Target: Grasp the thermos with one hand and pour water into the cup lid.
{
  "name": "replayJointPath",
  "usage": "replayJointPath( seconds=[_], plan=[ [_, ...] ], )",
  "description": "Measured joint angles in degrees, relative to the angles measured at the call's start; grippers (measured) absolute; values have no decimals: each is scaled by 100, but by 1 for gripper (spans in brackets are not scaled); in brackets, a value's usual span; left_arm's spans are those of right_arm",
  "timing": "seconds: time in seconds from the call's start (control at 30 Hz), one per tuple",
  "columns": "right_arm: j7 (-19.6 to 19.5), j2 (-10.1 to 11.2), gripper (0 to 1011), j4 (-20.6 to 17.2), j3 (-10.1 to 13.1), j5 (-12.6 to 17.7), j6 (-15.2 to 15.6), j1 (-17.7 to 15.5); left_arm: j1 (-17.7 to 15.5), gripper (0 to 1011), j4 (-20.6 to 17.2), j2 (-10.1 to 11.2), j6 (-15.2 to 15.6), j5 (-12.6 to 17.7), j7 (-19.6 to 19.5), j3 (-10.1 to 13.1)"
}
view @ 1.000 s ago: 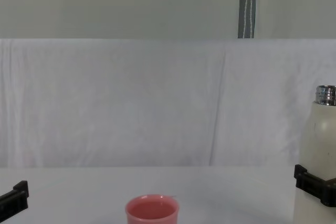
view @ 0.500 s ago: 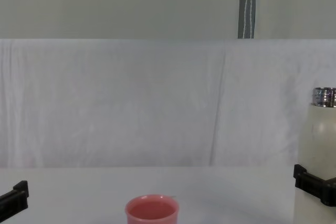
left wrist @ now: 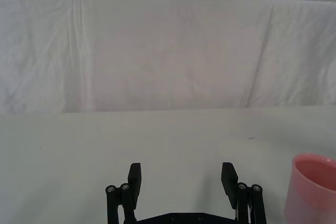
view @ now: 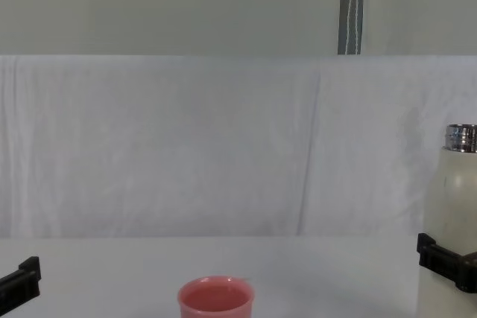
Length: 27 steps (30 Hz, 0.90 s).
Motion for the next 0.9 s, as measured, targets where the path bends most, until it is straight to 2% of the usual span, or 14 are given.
replayJointPath(
  seconds=[0.9],
  plan=[
    [52, 63, 1002, -174, 10, 61, 59, -122, 0, 1001, 0, 0, 0, 0, 0, 0]
  ],
)
